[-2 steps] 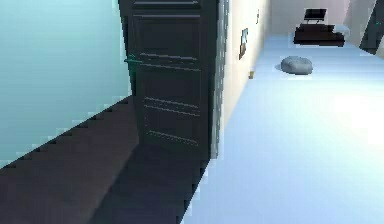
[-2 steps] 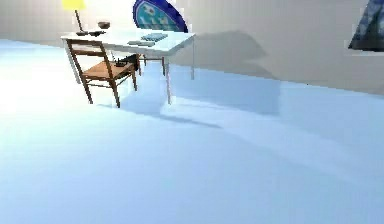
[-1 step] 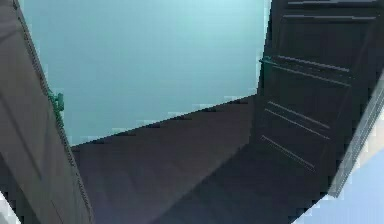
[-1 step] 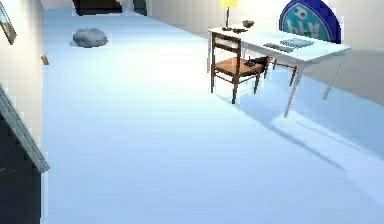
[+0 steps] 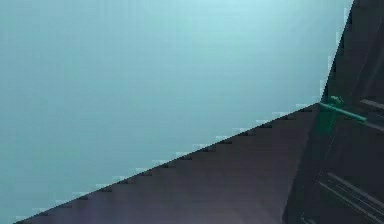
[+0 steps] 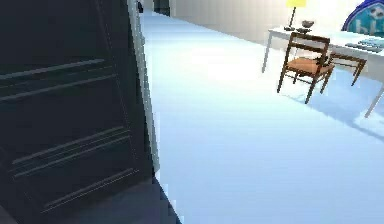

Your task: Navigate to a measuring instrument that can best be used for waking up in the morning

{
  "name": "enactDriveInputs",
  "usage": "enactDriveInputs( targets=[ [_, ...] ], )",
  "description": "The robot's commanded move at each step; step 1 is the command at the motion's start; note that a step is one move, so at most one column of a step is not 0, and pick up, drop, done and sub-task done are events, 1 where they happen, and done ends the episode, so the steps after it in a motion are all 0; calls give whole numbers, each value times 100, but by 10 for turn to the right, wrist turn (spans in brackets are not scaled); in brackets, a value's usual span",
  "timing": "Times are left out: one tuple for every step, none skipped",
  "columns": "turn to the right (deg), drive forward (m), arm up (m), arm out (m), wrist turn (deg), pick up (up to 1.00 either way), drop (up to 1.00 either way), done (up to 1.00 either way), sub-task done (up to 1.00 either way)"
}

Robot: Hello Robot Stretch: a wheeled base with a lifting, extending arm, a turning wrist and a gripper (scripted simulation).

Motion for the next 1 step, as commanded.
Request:
enactDriveInputs(
  targets=[
    [0,100,0,0,0,0,0,0,0]
  ],
)
